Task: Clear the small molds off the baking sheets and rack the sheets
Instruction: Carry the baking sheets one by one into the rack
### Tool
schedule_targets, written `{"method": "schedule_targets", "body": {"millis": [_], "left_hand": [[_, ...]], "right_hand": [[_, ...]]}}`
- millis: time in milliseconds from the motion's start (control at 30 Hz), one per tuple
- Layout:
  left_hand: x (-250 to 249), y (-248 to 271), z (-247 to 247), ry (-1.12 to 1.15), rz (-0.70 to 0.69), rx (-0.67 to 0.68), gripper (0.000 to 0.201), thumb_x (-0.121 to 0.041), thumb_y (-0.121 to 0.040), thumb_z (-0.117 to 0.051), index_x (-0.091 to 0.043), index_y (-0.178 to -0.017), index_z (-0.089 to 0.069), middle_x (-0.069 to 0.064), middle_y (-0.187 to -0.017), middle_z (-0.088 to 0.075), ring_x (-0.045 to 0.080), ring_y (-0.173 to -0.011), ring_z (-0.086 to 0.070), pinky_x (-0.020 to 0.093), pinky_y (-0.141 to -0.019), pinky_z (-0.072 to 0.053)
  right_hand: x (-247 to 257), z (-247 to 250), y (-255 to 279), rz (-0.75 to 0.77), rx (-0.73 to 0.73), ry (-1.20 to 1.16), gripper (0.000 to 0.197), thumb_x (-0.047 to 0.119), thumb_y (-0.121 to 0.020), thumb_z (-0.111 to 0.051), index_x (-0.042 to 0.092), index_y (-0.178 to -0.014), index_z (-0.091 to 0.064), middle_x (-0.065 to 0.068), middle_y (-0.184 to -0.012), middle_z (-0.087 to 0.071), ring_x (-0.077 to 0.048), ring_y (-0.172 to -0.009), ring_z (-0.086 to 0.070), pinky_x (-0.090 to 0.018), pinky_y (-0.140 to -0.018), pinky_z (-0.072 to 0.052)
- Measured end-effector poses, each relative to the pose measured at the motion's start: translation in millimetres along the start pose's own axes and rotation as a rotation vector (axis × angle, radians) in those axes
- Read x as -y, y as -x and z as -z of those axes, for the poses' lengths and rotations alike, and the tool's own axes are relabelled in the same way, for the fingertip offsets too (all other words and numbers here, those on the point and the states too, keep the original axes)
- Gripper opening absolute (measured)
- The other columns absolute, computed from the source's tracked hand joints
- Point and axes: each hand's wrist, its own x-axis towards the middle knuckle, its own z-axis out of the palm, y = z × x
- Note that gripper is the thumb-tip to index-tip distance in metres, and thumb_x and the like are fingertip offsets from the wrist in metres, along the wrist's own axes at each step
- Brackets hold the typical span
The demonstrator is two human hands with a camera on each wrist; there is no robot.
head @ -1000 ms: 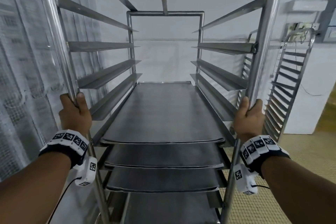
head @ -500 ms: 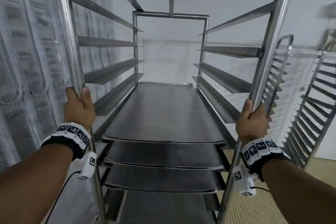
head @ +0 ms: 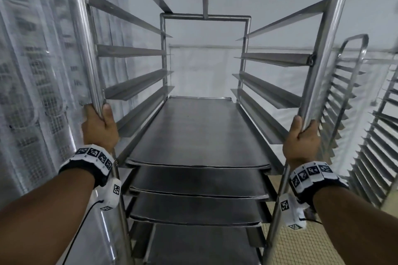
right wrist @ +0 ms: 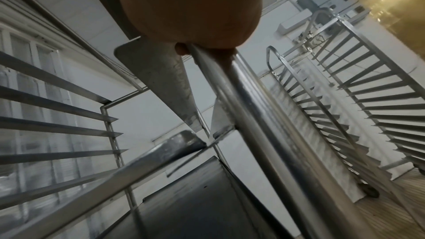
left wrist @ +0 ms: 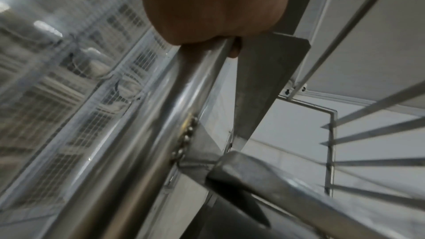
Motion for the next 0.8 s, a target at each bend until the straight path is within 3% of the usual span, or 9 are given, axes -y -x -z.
{"method": "schedule_targets", "body": {"millis": [67,133,300,433,500,600,700,800], "left_hand": [[21,-25,-17,0.026,-0.027,0.012,0.059,-0.057,-0.103,-0.032,-0.005,-0.130,-0.041,0.029,-0.096,-0.065,0.047,-0.084,-0.063,0.044,-0.068,-0.046],[42,-47,-32,0.031,-0.049,0.012,0.064,-0.062,-0.101,-0.030,-0.005,-0.127,-0.041,0.028,-0.093,-0.065,0.046,-0.081,-0.063,0.049,-0.068,-0.051],[67,-89,-61,0.027,-0.026,0.041,0.058,-0.056,-0.103,-0.030,-0.004,-0.128,-0.039,0.033,-0.098,-0.060,0.045,-0.082,-0.059,0.044,-0.065,-0.042],[82,-110,-85,0.068,-0.027,0.052,0.061,-0.061,-0.102,-0.029,-0.007,-0.126,-0.041,0.027,-0.098,-0.065,0.044,-0.080,-0.063,0.048,-0.067,-0.049],[86,-118,-103,0.066,-0.033,0.067,0.057,-0.055,-0.104,-0.032,-0.003,-0.126,-0.042,0.028,-0.097,-0.065,0.045,-0.080,-0.063,0.043,-0.064,-0.044],[89,-131,-134,0.064,-0.055,0.071,0.057,-0.051,-0.105,-0.034,0.000,-0.128,-0.042,0.031,-0.098,-0.065,0.047,-0.083,-0.062,0.043,-0.065,-0.044],[97,-148,-170,0.036,-0.068,0.063,0.057,-0.049,-0.105,-0.033,0.001,-0.131,-0.041,0.034,-0.100,-0.065,0.050,-0.086,-0.062,0.046,-0.067,-0.043],[101,-160,-207,0.020,-0.066,0.056,0.059,-0.051,-0.105,-0.032,0.000,-0.134,-0.039,0.036,-0.103,-0.064,0.052,-0.089,-0.062,0.048,-0.070,-0.044]], "right_hand": [[4,-15,0,-0.025,0.006,0.051,0.049,0.041,-0.106,-0.039,-0.005,-0.119,-0.048,-0.034,-0.097,-0.062,-0.049,-0.090,-0.059,-0.034,-0.067,-0.025],[10,-30,3,-0.035,-0.006,0.081,0.049,0.041,-0.107,-0.038,-0.005,-0.120,-0.048,-0.033,-0.101,-0.062,-0.047,-0.094,-0.059,-0.033,-0.067,-0.022],[26,-66,9,-0.059,-0.034,0.154,0.048,0.039,-0.107,-0.038,-0.006,-0.122,-0.048,-0.034,-0.103,-0.063,-0.047,-0.097,-0.059,-0.030,-0.063,-0.012],[10,-111,-6,-0.011,-0.102,0.100,0.050,0.049,-0.104,-0.038,0.001,-0.110,-0.049,-0.016,-0.079,-0.056,-0.043,-0.080,-0.061,-0.039,-0.065,-0.037],[-3,-129,-21,0.013,-0.132,0.103,0.052,0.056,-0.101,-0.035,0.006,-0.105,-0.046,-0.015,-0.076,-0.057,-0.041,-0.074,-0.060,-0.044,-0.064,-0.045],[-18,-155,-43,0.008,-0.142,0.096,0.048,0.054,-0.103,-0.036,0.007,-0.103,-0.045,-0.010,-0.073,-0.053,-0.039,-0.070,-0.058,-0.040,-0.061,-0.042],[-33,-182,-64,0.023,-0.155,0.133,0.055,0.060,-0.101,-0.032,0.008,-0.106,-0.045,-0.016,-0.078,-0.055,-0.039,-0.072,-0.057,-0.048,-0.065,-0.048],[-50,-209,-91,0.025,-0.159,0.131,0.051,0.052,-0.104,-0.036,0.002,-0.108,-0.046,-0.006,-0.067,-0.045,-0.031,-0.067,-0.045,-0.041,-0.061,-0.036]]}}
